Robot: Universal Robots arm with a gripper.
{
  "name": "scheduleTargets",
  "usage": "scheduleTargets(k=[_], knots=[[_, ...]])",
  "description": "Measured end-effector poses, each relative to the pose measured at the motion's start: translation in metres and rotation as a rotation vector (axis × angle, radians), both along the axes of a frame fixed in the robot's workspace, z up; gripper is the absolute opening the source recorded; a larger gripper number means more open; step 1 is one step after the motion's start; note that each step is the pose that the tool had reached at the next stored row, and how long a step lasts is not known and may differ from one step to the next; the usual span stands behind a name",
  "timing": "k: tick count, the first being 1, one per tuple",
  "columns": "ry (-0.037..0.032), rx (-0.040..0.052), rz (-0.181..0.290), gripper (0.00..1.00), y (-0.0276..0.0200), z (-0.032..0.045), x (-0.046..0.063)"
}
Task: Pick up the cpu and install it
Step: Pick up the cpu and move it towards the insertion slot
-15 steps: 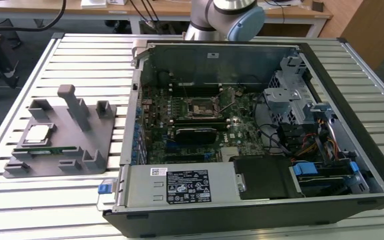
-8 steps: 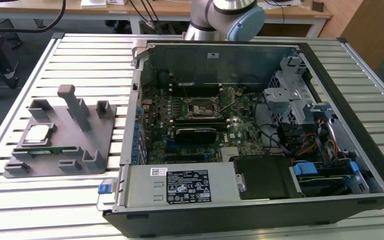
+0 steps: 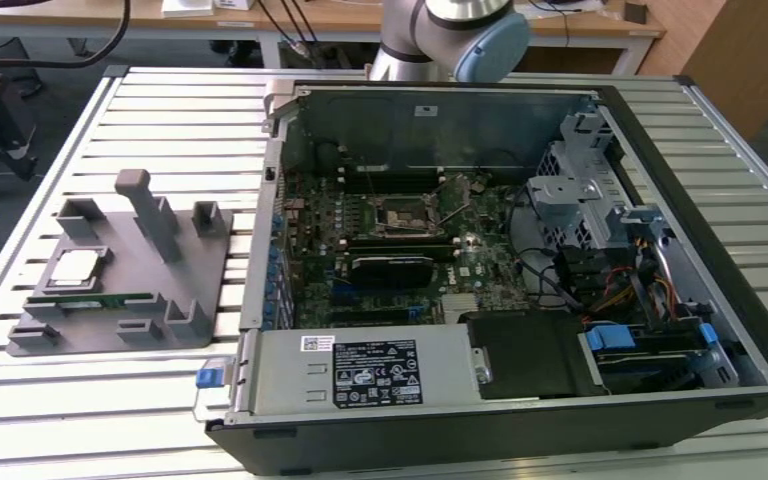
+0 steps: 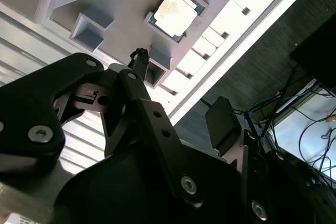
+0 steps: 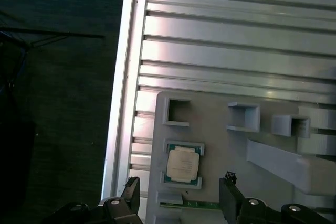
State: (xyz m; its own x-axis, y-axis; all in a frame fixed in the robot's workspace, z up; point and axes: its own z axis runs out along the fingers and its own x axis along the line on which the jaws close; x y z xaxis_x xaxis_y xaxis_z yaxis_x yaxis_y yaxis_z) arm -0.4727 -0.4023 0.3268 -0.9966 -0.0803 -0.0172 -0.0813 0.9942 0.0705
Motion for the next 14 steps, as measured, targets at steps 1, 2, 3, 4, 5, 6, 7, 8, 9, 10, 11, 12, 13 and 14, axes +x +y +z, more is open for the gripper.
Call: scheduleTargets(k=[1, 2, 3, 4, 5, 6, 7, 8, 9, 10, 11, 12, 13, 14], knots=[[0.0000, -0.0003, 0.001, 0.71, 0.0000, -0.0003, -0.0002], [-0.0001, -0.0007, 0.002, 0.71, 0.0000, -0.0007, -0.0004], [0.0000, -0.0010, 0.004, 0.71, 0.0000, -0.0010, -0.0006], [-0.0001, -0.0011, 0.005, 0.71, 0.0000, -0.0014, -0.0008], [-0.0001, -0.0012, 0.006, 0.71, 0.0000, -0.0017, -0.0010], [-0.0001, -0.0014, 0.007, 0.71, 0.0000, -0.0020, -0.0012], [0.0000, -0.0015, 0.009, 0.71, 0.0000, -0.0023, -0.0013], [-0.0001, -0.0016, 0.010, 0.71, 0.0000, -0.0027, -0.0015], [-0.0001, -0.0017, 0.011, 0.71, 0.0000, -0.0030, -0.0016], [-0.0001, -0.0018, 0.013, 0.71, 0.0000, -0.0033, -0.0017], [-0.0001, -0.0019, 0.014, 0.71, 0.0000, -0.0036, -0.0019], [-0.0002, -0.0019, 0.015, 0.71, 0.0000, -0.0040, -0.0022], [-0.0002, -0.0019, 0.016, 0.71, 0.0000, -0.0042, -0.0023], [-0.0001, -0.0019, 0.017, 0.71, 0.0000, -0.0045, -0.0024]])
